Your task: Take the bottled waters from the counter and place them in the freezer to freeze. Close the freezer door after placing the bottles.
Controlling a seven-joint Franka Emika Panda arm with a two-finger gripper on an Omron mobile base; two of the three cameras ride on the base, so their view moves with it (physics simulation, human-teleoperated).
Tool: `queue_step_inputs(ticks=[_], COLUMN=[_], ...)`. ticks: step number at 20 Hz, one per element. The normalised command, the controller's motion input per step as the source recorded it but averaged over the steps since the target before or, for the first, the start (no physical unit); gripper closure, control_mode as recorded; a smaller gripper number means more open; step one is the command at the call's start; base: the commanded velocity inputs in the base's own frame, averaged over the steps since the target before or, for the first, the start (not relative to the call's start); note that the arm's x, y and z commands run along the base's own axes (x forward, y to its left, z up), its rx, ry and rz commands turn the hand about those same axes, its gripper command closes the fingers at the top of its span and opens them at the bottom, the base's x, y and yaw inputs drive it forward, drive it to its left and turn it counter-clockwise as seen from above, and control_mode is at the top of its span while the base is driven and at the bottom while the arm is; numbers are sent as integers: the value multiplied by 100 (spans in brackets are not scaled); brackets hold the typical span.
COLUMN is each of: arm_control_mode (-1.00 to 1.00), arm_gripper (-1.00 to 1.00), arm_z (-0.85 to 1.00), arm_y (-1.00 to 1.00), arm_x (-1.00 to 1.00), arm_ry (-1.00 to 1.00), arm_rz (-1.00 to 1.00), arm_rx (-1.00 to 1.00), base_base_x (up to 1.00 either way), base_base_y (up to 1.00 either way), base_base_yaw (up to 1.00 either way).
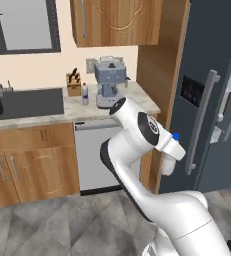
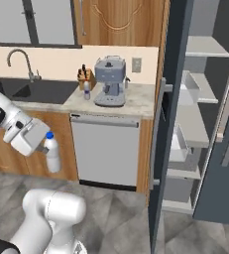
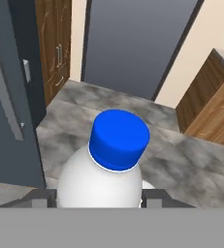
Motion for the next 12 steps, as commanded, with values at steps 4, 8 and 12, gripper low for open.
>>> queue_step_inputs(ticks=[4,8,12], arm_control_mode=[100,100,100], arm_gripper=[100,100,100], arm_z=[0,0,0], arm_y=[0,0,0], arm_x=[0,0,0], arm_ry=[0,0,0], arm_rz=[0,0,0], arm_rx=[0,0,0], base_base_x=[-29,-34,-33], base_base_y=[-91,-100,-97], base_base_yaw=[0,0,0])
